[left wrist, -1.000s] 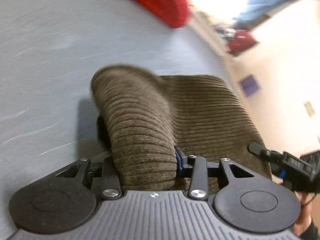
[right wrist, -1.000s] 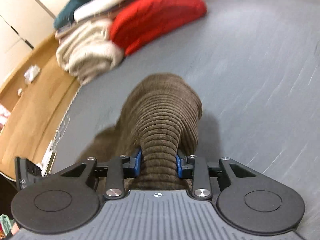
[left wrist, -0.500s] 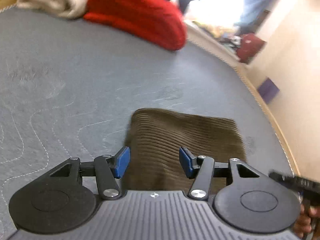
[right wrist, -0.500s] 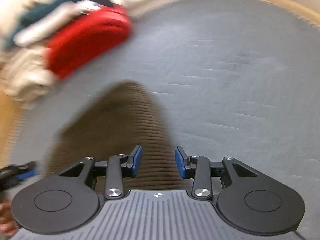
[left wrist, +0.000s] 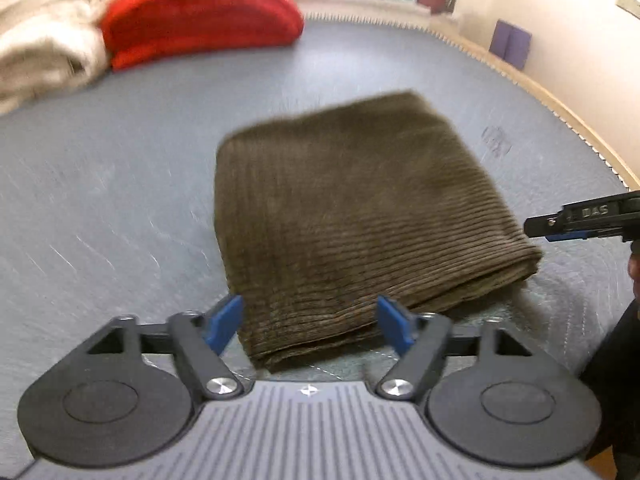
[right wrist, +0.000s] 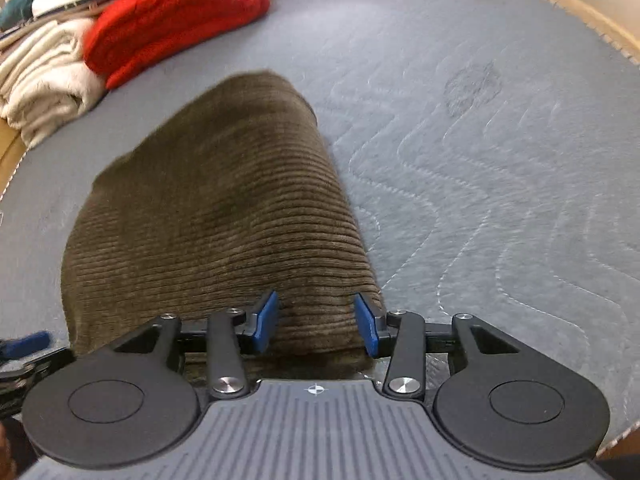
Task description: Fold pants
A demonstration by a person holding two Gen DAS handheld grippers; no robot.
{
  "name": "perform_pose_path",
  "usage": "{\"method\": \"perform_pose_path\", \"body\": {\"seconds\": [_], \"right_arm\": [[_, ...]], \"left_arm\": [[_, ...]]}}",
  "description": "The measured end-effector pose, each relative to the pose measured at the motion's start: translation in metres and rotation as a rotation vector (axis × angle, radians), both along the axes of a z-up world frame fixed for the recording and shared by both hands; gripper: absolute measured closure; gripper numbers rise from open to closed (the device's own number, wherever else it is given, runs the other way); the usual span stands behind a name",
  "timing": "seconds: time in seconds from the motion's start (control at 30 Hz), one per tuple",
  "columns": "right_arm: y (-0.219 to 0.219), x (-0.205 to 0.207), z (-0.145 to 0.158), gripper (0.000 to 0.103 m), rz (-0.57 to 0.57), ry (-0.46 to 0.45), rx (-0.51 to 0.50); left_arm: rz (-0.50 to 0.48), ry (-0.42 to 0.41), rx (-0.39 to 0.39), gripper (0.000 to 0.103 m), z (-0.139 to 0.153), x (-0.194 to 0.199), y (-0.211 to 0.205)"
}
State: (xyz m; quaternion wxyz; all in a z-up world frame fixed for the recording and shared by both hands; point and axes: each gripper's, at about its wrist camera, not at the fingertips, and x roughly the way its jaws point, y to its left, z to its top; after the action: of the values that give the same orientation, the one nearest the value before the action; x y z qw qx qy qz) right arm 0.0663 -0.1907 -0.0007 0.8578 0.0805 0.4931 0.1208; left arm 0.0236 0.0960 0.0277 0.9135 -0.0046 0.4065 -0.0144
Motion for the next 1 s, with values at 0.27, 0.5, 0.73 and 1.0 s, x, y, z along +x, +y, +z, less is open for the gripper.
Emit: {"method": "perform_pose_path", "body": {"seconds": [0.27, 0.5, 0.73, 1.0], "right_arm": [[0.027, -0.082, 0.049, 0.018, 0.037, -0.34, -0.146], [0.018, -0.131, 0.064, 0.011, -0.025, -0.377, -0.12], [0.023, -0.128, 0.047, 0.011, 0.003, -0.322, -0.193], [0.023, -0.115, 0.026, 0.011, -0.032, -0.272, -0.218]], "left_arm": [[0.05, -0.178, -0.083, 0.014, 0.063, -0.074, -0.02], [0.133, -0.088, -0.11, 0.0, 0.058, -0.082, -0.042], [0.127, -0.057, -0.041, 0.0, 0.013, -0.048, -0.045], [0.153, -0.018, -0.045, 0.0, -0.014, -0.028, -0.033]]}}
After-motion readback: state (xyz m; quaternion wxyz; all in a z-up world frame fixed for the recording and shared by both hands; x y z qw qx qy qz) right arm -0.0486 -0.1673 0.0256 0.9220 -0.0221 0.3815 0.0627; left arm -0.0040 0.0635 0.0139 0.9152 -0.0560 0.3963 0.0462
